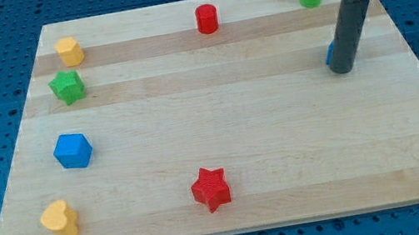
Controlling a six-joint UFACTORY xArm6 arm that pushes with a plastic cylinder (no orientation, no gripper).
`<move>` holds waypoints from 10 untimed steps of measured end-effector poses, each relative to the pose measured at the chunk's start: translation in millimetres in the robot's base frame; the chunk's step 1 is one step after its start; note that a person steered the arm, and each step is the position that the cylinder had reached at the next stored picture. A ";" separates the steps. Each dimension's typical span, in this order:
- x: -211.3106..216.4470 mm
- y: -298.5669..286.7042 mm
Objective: Move the blue cube to the right
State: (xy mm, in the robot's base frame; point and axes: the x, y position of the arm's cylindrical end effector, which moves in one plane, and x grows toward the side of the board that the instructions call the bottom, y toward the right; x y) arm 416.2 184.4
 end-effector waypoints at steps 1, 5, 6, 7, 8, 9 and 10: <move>3.7 -15.1; 45.8 -169.3; 45.8 -176.6; 49.5 -215.8; 50.4 -234.8; 50.4 -247.2; 50.5 -256.0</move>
State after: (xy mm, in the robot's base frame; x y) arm 466.6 -71.5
